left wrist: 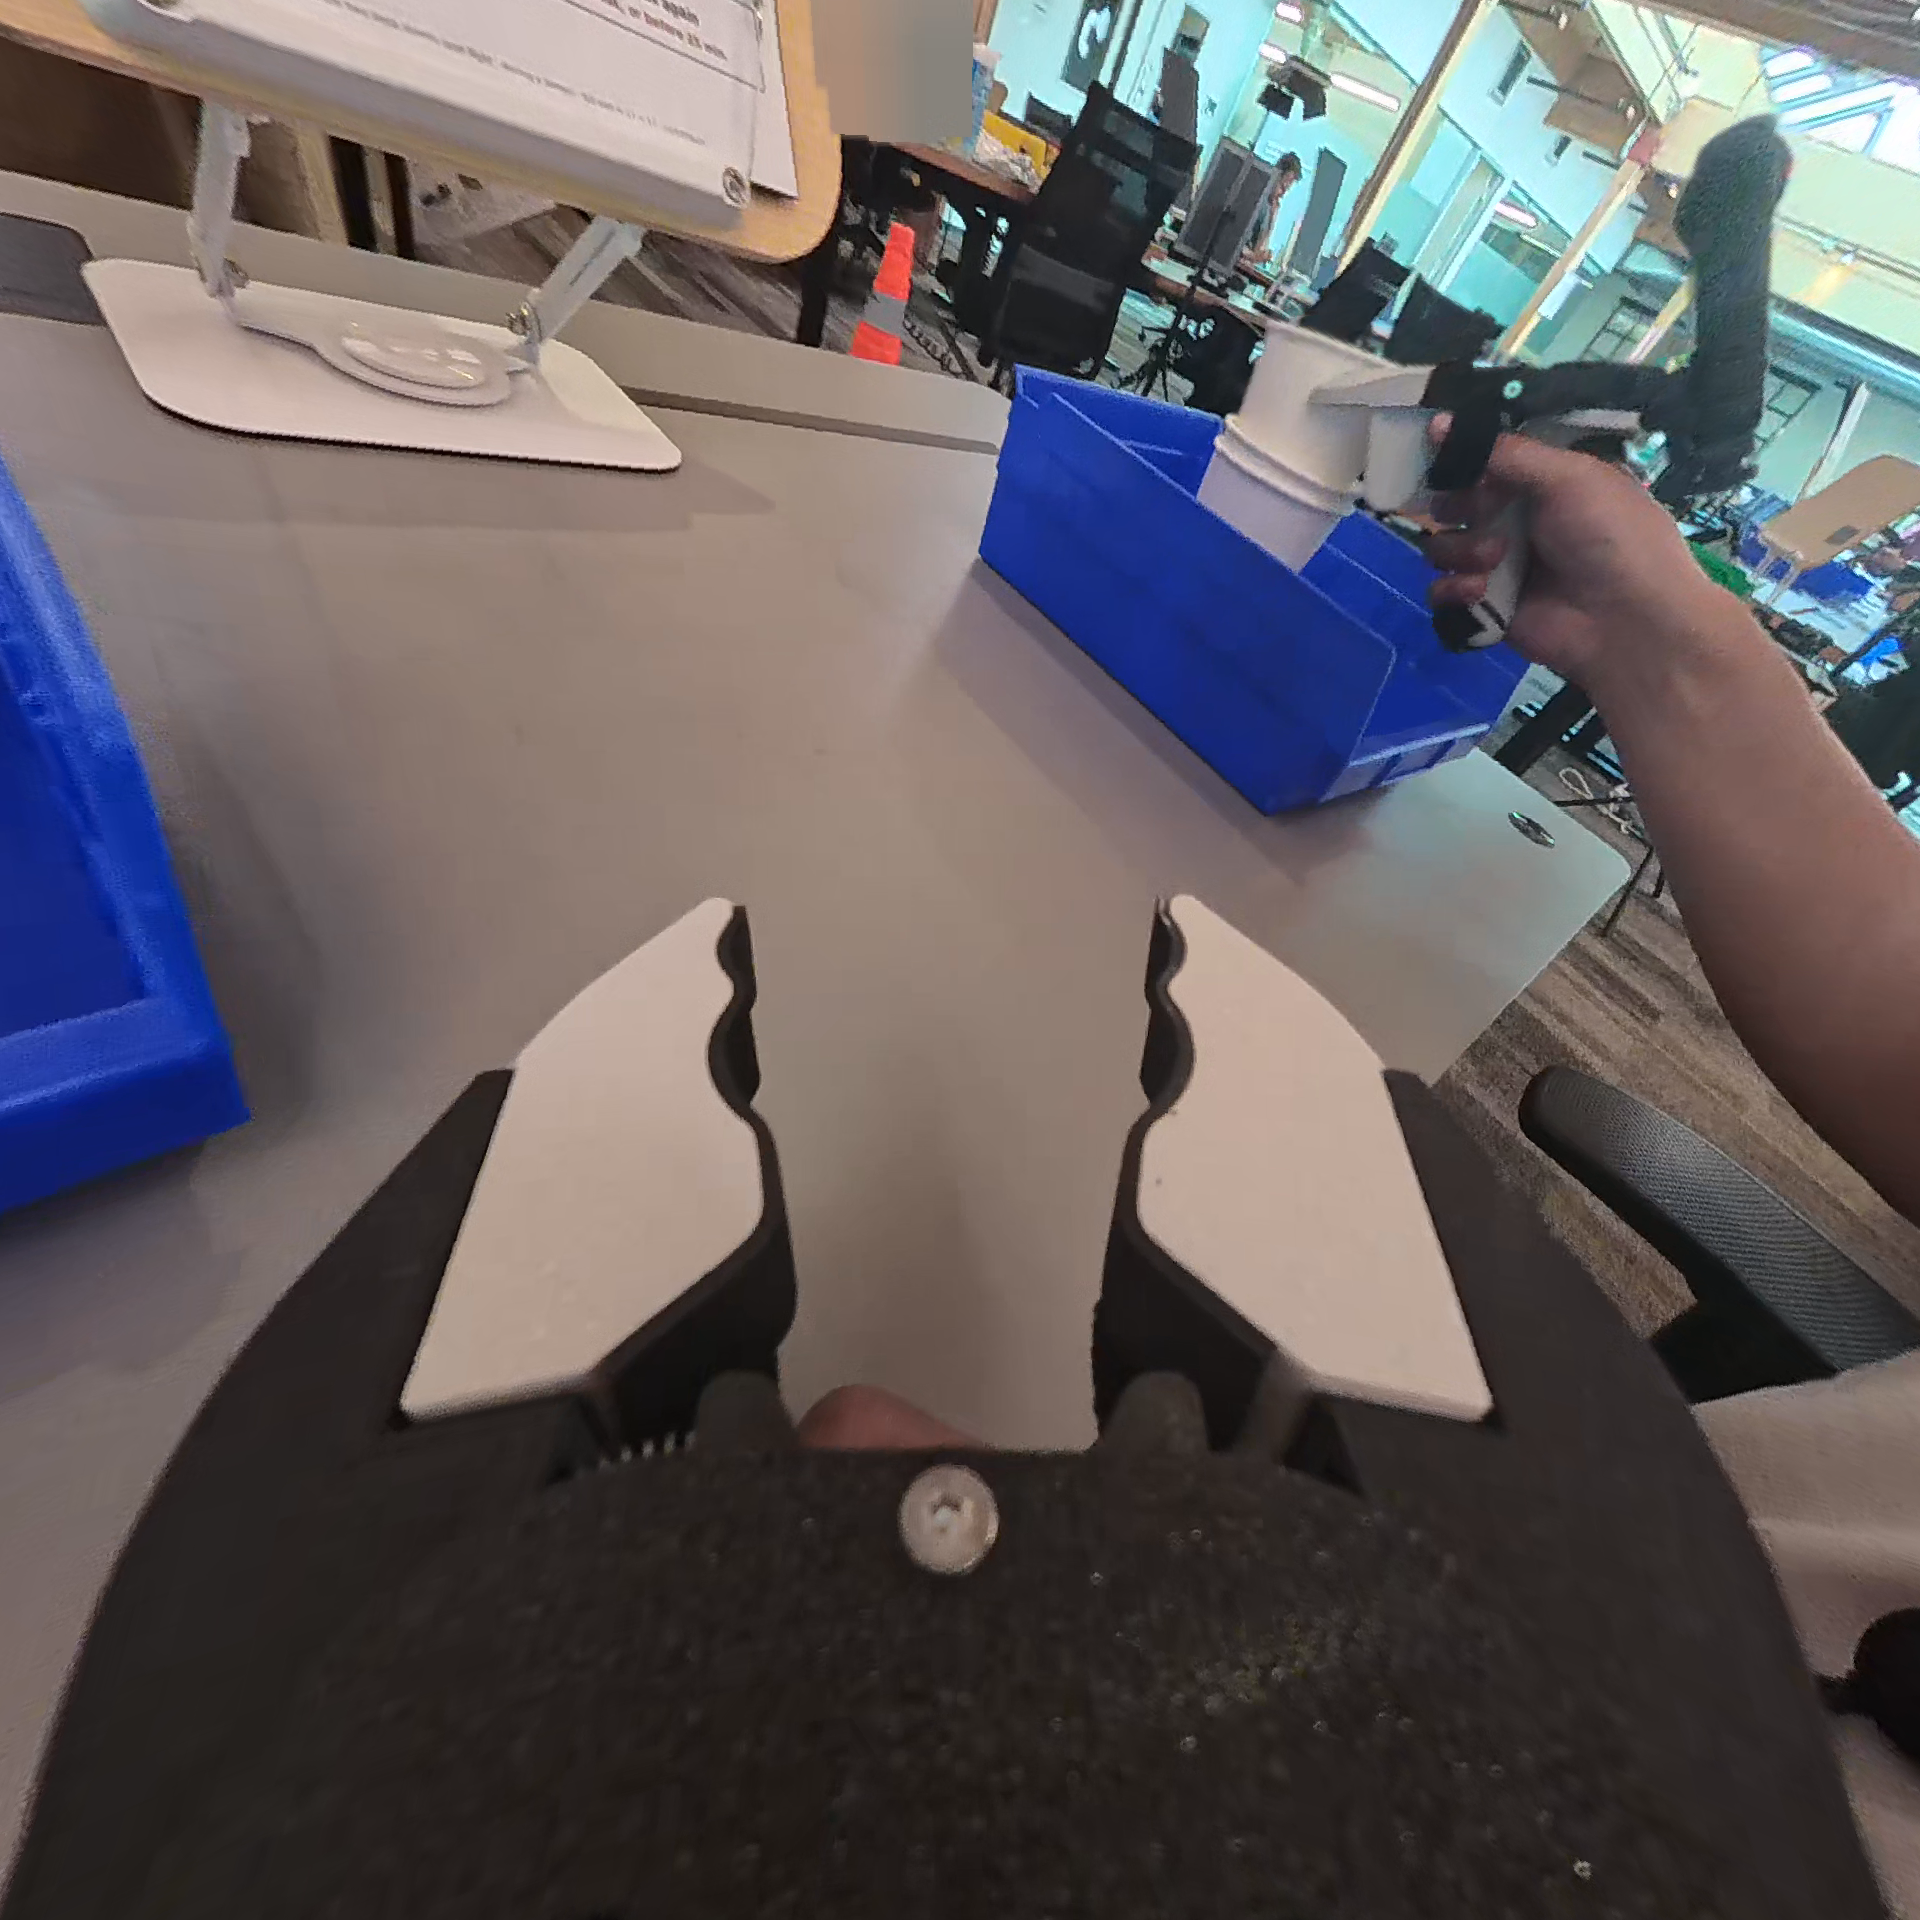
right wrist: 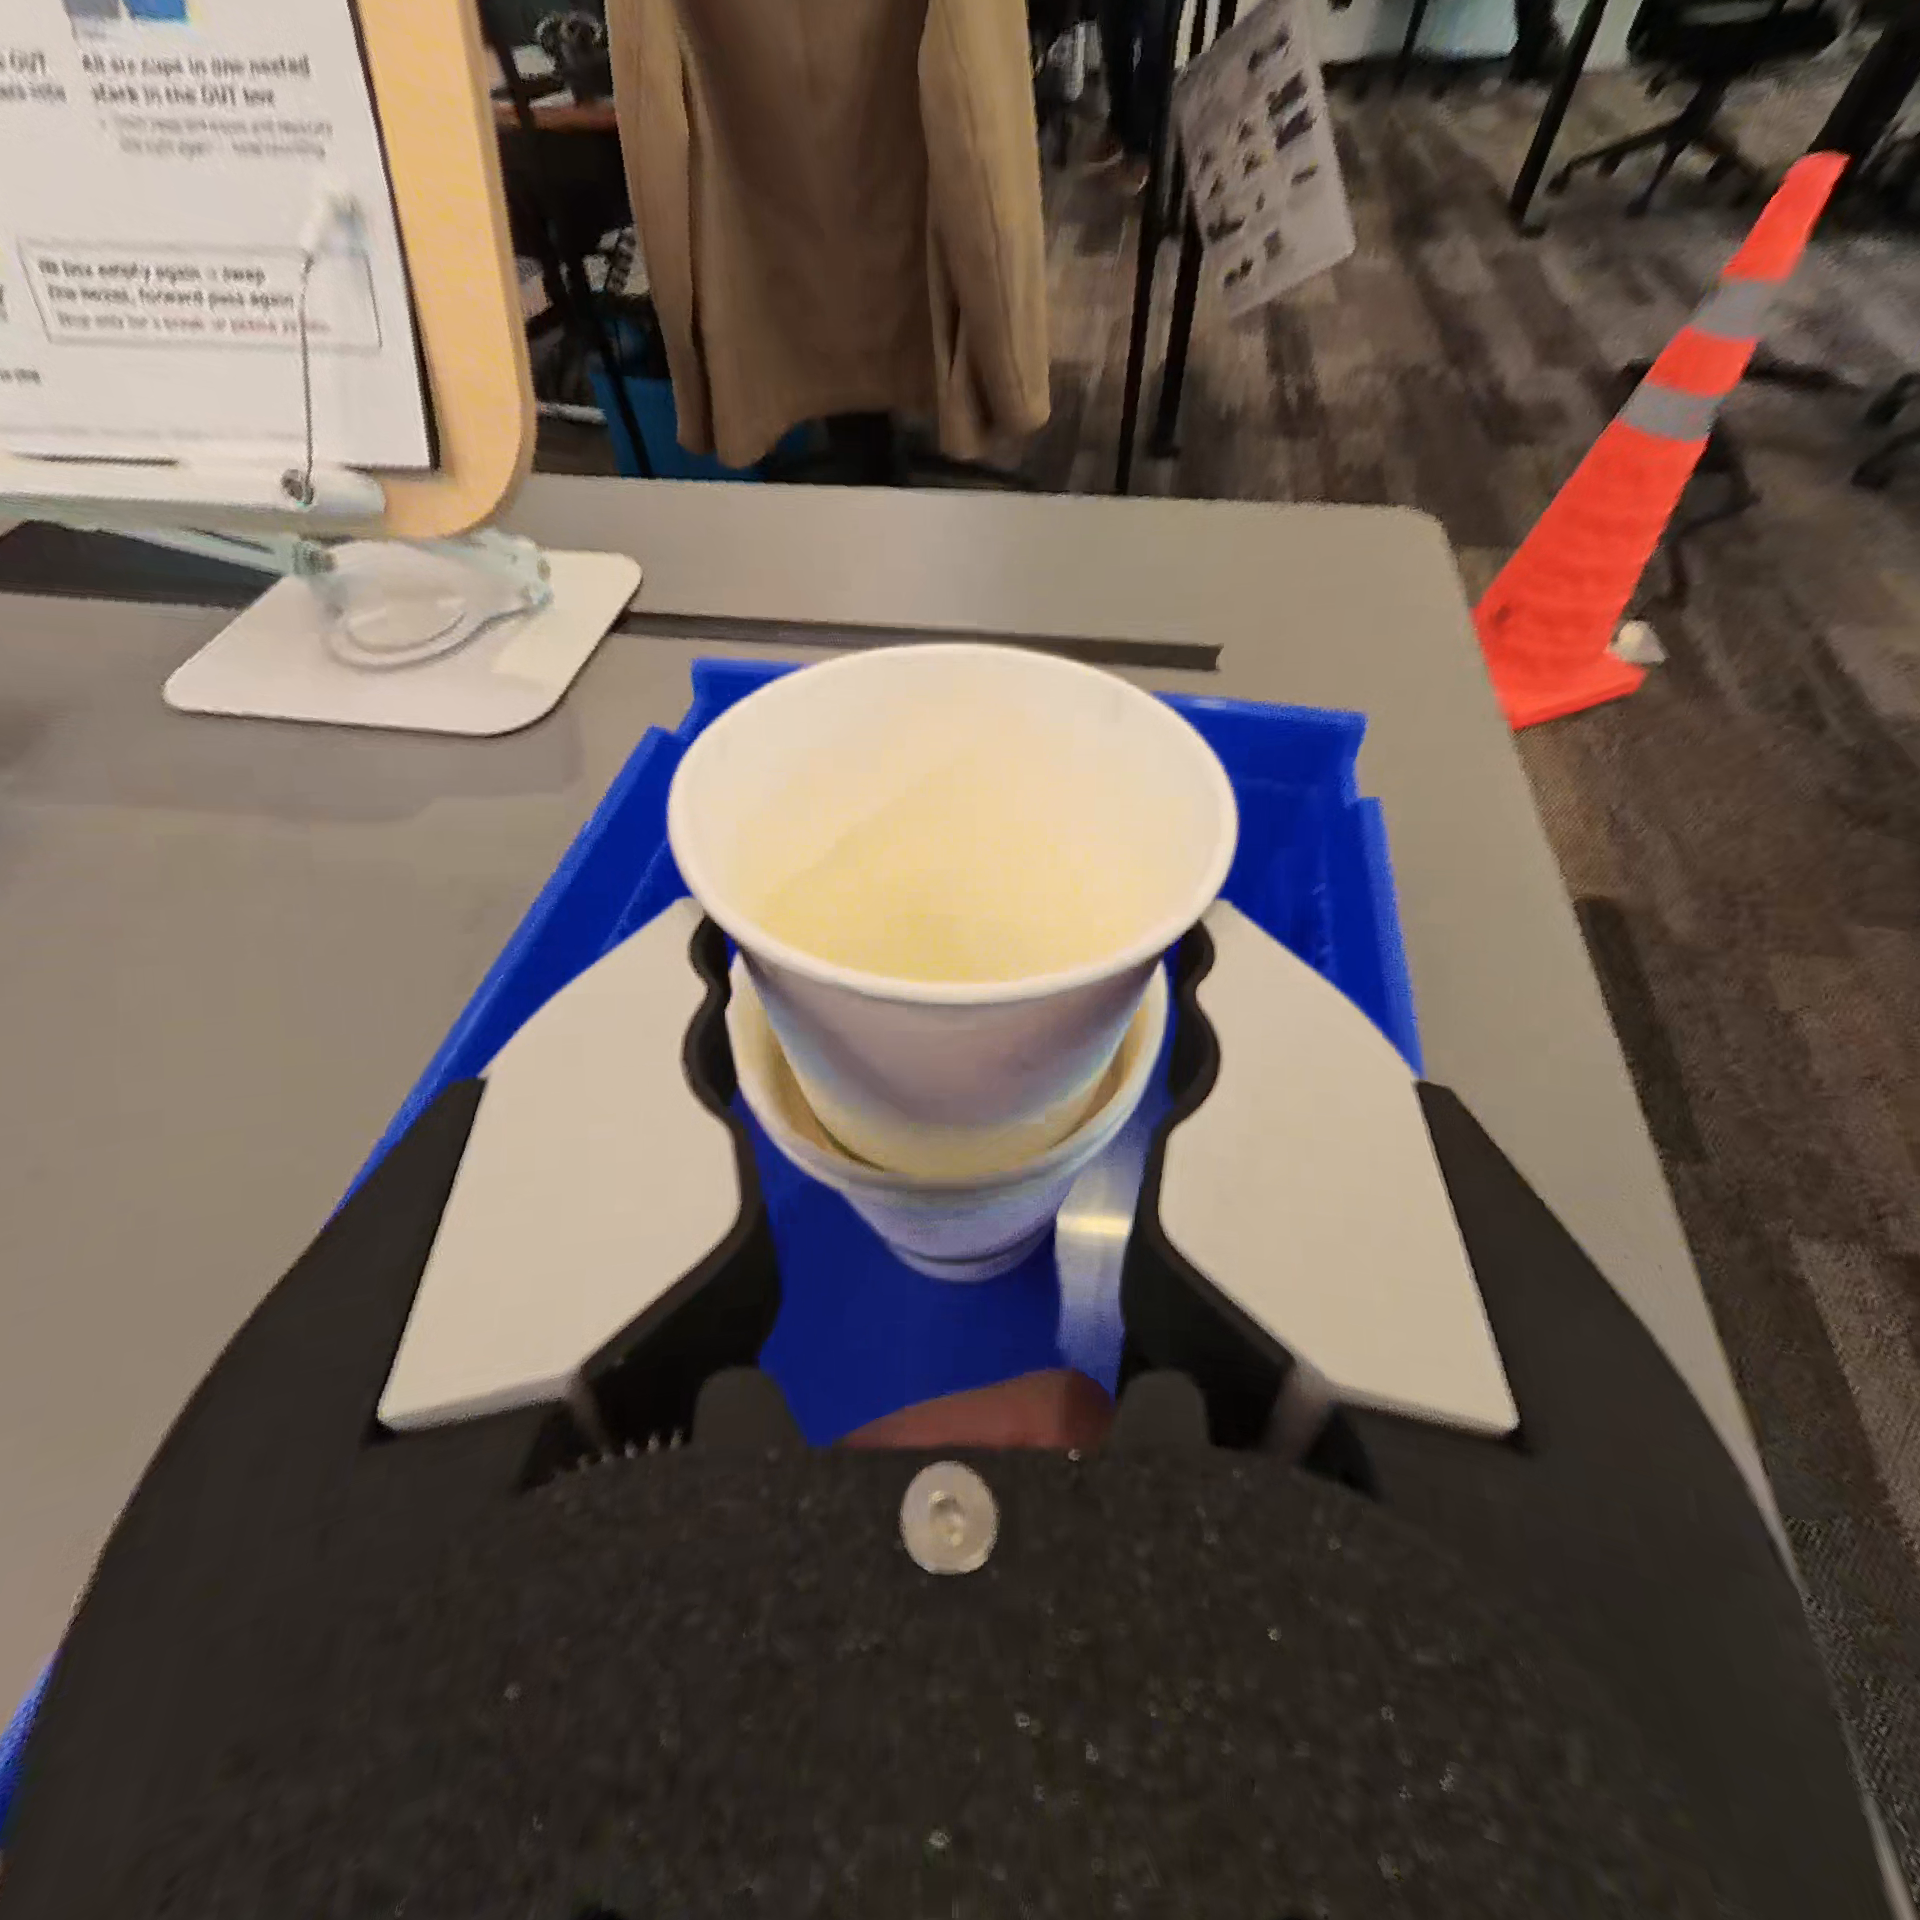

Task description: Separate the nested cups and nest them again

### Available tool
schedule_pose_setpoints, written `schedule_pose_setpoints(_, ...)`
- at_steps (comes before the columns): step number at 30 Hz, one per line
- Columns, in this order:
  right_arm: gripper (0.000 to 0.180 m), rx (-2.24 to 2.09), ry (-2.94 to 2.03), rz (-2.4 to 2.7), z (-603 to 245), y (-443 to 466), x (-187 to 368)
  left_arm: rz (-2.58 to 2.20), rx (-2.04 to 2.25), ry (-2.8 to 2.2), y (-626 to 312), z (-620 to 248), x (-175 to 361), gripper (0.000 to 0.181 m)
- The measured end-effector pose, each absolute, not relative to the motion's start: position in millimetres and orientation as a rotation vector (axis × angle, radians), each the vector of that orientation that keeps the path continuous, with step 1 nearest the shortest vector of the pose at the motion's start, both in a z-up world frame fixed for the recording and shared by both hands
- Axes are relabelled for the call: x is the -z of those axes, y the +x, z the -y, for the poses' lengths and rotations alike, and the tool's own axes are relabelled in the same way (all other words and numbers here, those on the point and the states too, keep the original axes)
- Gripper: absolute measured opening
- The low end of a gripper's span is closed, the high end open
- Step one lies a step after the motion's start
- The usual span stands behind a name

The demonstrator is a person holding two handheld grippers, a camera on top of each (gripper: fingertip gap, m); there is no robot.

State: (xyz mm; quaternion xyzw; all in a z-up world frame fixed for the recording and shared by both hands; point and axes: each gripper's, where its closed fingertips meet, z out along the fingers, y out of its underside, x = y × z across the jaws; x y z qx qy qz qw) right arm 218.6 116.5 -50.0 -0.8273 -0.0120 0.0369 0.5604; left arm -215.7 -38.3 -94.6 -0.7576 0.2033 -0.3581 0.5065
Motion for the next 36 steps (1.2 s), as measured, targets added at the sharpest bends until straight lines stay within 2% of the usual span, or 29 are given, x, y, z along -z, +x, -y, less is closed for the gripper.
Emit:
schedule_pose_setpoints(5, 0.090, -0.110, -2.034, 0.082, -106, 215, 66, -0.539, 0.900, -1.837, -205, 44, 100, 0.072)
schedule_pose_setpoints(12, 0.089, -0.013, -2.038, 0.161, -69, 209, 57, -0.473, 0.768, -1.872, -230, 32, 102, 0.076)
schedule_pose_setpoints(16, 0.083, -0.177, -1.882, 0.236, -22, 130, 46, -0.251, 0.383, -1.883, -316, -9, 89, 0.078)
schedule_pose_setpoints(20, 0.075, -0.509, -1.832, 0.292, 19, 23, 70, 0.004, 0.102, -1.935, -407, -63, 79, 0.092)
schedule_pose_setpoints(26, 0.075, -0.819, -1.873, 0.469, 58, -86, 100, 0.179, -0.043, -2.147, -447, -148, 109, 0.097)
schedule_pose_setpoints(30, 0.075, -0.811, -1.868, 0.524, 67, -90, 98, 0.323, -0.085, -2.266, -454, -180, 131, 0.094)
schedule_pose_setpoints(32, 0.074, -0.809, -1.873, 0.515, 67, -82, 97, 0.365, -0.128, -2.235, -460, -189, 127, 0.087)
schedule_pose_setpoints(36, 0.071, -0.798, -1.876, 0.470, 62, -58, 94, 0.383, -0.087, -2.224, -459, -189, 126, 0.083)
